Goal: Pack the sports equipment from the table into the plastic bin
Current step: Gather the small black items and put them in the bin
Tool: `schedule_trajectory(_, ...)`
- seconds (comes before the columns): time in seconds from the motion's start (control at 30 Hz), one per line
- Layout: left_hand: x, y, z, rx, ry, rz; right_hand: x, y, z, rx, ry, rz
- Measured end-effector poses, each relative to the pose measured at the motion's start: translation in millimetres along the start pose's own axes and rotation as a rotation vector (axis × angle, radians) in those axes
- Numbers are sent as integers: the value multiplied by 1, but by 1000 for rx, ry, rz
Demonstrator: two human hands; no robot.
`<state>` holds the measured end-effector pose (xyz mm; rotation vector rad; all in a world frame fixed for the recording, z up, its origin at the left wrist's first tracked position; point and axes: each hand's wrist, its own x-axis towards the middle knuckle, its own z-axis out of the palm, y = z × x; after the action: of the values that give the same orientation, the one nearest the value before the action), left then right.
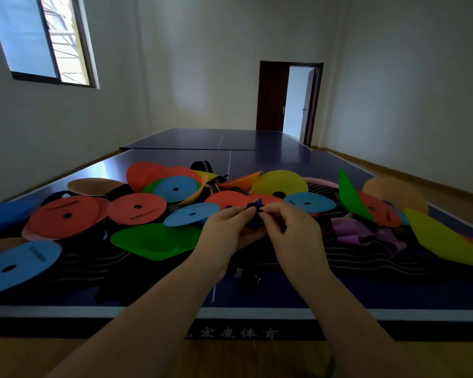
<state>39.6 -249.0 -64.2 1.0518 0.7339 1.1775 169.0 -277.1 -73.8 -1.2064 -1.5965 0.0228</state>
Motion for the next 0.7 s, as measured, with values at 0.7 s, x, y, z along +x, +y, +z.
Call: schedule_trajectory(0.7, 2, -4, -1, -187, -2, 71, 7, 2, -5, 609, 17, 315)
